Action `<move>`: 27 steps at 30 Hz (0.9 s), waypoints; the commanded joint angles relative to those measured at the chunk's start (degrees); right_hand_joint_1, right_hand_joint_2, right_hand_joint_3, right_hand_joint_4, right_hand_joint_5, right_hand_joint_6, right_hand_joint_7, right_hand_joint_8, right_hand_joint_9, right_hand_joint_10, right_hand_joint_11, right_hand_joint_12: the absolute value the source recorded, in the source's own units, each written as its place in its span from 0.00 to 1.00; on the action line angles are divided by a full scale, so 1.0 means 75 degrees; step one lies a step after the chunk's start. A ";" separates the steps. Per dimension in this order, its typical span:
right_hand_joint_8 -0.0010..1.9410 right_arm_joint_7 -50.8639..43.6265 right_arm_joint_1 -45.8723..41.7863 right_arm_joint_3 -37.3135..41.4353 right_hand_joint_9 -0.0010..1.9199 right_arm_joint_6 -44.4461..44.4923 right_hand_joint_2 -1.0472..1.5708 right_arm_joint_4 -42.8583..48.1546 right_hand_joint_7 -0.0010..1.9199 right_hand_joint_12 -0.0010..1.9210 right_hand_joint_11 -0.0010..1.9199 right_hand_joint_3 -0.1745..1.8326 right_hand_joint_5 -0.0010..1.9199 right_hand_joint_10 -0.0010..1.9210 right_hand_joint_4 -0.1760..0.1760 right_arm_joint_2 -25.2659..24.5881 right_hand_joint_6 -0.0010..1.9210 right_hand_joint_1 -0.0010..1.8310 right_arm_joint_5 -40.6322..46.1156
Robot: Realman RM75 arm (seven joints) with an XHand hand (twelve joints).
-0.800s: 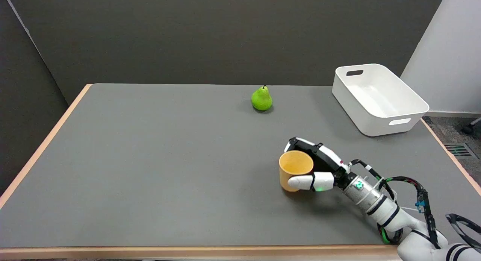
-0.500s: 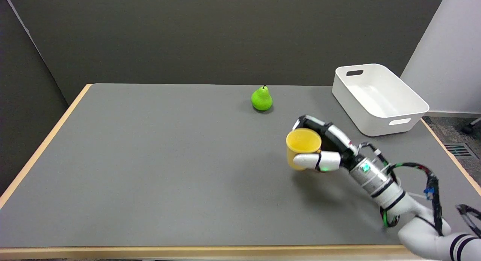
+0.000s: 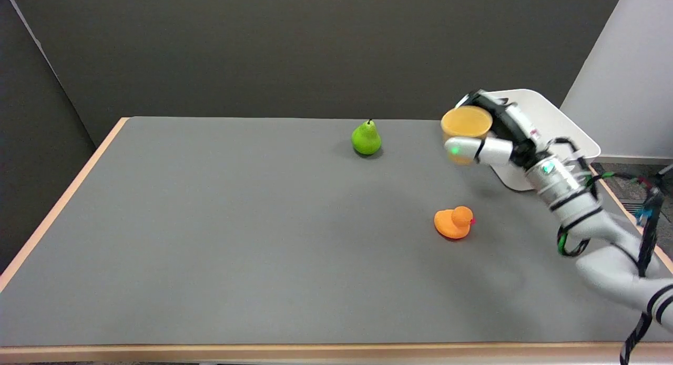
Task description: Place the yellow cup in the box.
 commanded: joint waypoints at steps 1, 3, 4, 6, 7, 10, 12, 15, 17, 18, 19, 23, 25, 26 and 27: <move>0.84 -0.0796 0.2826 0.1004 0.34 -0.2345 0.92 -0.2467 0.35 1.00 0.13 0.05 0.21 0.89 0.00 0.0554 0.82 0.71 0.0104; 0.84 -0.0806 0.3328 0.0781 0.33 -0.2389 0.93 -0.2904 0.35 1.00 0.13 0.04 0.20 0.90 0.00 0.0554 0.83 0.71 0.0087; 0.84 -0.0806 0.3511 0.0706 0.34 -0.2394 0.93 -0.3081 0.35 0.99 0.13 0.04 0.21 0.90 0.00 0.0554 0.83 0.71 0.0063; 0.84 -0.0806 0.3875 0.0556 0.34 -0.2394 0.92 -0.3488 0.35 0.99 0.13 0.05 0.21 0.90 0.00 0.0554 0.83 0.71 0.0041; 0.84 -0.0828 0.4019 0.0484 0.34 -0.2394 0.92 -0.3674 0.35 0.99 0.13 0.05 0.21 0.90 0.00 0.0554 0.83 0.71 0.0035; 0.84 -0.1142 0.4455 0.0304 0.33 -0.2388 0.92 -0.4206 0.35 0.98 0.14 0.05 0.21 0.90 0.00 0.0528 0.83 0.72 0.0019; 0.85 -0.1332 0.4764 0.0097 0.33 -0.2373 0.93 -0.4710 0.35 0.99 0.13 0.04 0.20 0.91 0.00 0.0497 0.84 0.71 0.0019; 0.85 -0.1350 0.5100 -0.0344 0.32 -0.2357 0.93 -0.5452 0.35 1.00 0.13 0.03 0.20 0.91 0.00 0.0427 0.85 0.71 0.0094; 0.85 -0.1350 0.5141 -0.0546 0.32 -0.2394 0.93 -0.5851 0.35 1.00 0.13 0.03 0.20 0.91 0.00 0.0346 0.85 0.71 0.0094; 0.85 -0.1350 0.5141 -0.0601 0.32 -0.2394 0.93 -0.6017 0.35 1.00 0.14 0.03 0.20 0.91 0.00 0.0296 0.85 0.71 0.0094; 0.84 -0.1350 0.5131 -0.0634 0.33 -0.2394 0.93 -0.6148 0.35 1.00 0.14 0.03 0.20 0.91 0.00 0.0254 0.85 0.71 0.0094; 0.85 -0.1350 0.5045 -0.0670 0.32 -0.2303 0.93 -0.6597 0.35 1.00 0.14 0.02 0.20 0.91 0.00 0.0055 0.85 0.71 0.0094; 0.85 -0.1350 0.4969 -0.0696 0.32 -0.2293 0.93 -0.6641 0.35 1.00 0.14 0.02 0.20 0.91 0.00 0.0023 0.85 0.71 0.0094; 0.85 -0.1350 0.4923 -0.0708 0.32 -0.2287 0.93 -0.6625 0.35 1.00 0.14 0.03 0.20 0.91 0.00 0.0023 0.85 0.71 0.0094; 0.85 -0.1350 0.4884 -0.0708 0.32 -0.2273 0.93 -0.6605 0.35 1.00 0.14 0.03 0.20 0.91 0.00 0.0023 0.85 0.71 0.0094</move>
